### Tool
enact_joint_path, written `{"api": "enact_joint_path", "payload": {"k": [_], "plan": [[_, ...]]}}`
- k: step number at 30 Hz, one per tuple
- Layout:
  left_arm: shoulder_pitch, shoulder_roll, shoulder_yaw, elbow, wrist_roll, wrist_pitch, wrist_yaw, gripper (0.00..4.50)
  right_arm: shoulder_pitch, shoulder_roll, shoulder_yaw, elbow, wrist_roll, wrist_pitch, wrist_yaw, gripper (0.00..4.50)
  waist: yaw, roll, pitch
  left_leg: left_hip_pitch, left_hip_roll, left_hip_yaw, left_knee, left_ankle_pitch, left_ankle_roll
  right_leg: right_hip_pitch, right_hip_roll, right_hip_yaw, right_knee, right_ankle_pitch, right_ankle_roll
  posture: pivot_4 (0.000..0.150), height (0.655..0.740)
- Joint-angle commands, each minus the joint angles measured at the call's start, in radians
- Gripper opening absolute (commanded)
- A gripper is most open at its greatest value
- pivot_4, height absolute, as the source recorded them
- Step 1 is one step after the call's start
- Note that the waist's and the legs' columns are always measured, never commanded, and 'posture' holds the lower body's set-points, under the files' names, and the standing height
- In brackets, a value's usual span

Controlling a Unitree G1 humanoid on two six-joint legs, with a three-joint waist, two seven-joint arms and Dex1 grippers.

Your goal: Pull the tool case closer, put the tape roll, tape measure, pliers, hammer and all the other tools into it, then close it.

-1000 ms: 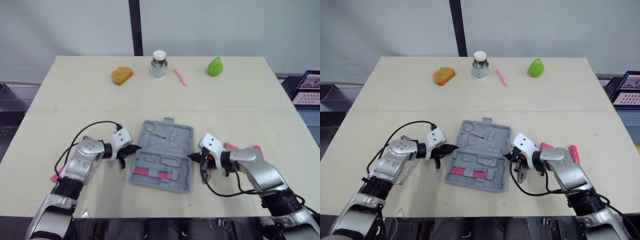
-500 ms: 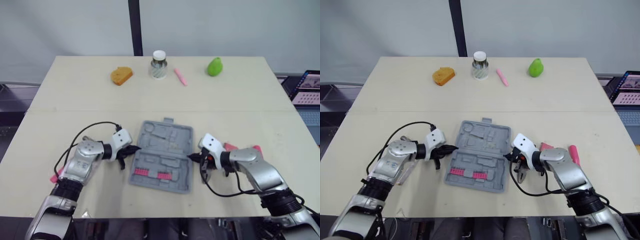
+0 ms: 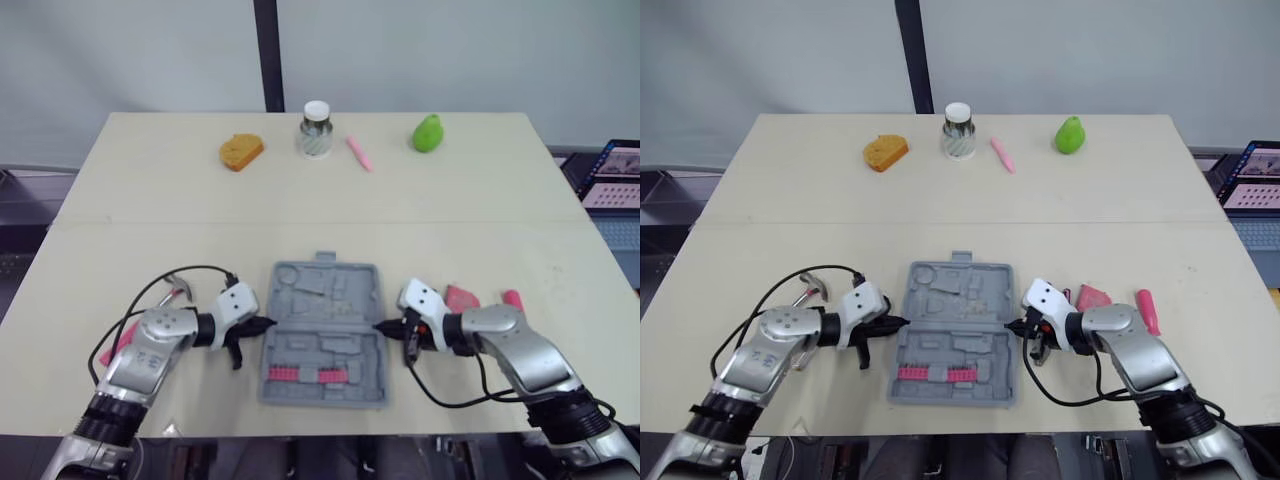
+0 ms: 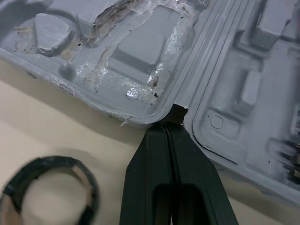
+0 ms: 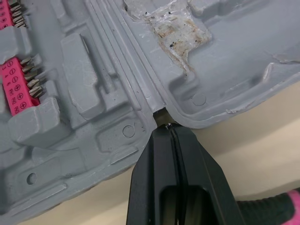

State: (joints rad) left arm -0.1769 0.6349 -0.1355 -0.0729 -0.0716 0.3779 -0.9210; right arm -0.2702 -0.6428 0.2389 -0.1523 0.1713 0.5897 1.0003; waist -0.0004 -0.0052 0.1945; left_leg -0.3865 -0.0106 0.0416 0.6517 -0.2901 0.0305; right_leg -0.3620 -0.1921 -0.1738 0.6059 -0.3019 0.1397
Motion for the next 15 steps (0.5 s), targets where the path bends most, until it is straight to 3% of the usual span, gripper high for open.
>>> {"api": "enact_joint_path", "payload": {"k": [1,15], "plan": [[0.062,0.015,-0.002,-0.109,-0.033,0.041,-0.009,0.0,0.019,-0.012,0.019,-0.083,0.046,0.001,0.046,0.05,0.001,0.0,0.0,0.0,0.0,0.0,0.0,0.0,0.0,0.0,0.0,0.0,0.0,0.0,0.0,0.15,0.74],[0.127,0.017,-0.003,-0.173,-0.036,0.083,0.028,0.0,0.057,-0.04,0.029,-0.132,0.061,0.027,0.06,0.05,0.006,0.0,0.0,0.0,0.004,0.001,0.001,-0.002,-0.002,0.0,0.007,0.008,-0.002,0.0,0.0,0.15,0.74]]}}
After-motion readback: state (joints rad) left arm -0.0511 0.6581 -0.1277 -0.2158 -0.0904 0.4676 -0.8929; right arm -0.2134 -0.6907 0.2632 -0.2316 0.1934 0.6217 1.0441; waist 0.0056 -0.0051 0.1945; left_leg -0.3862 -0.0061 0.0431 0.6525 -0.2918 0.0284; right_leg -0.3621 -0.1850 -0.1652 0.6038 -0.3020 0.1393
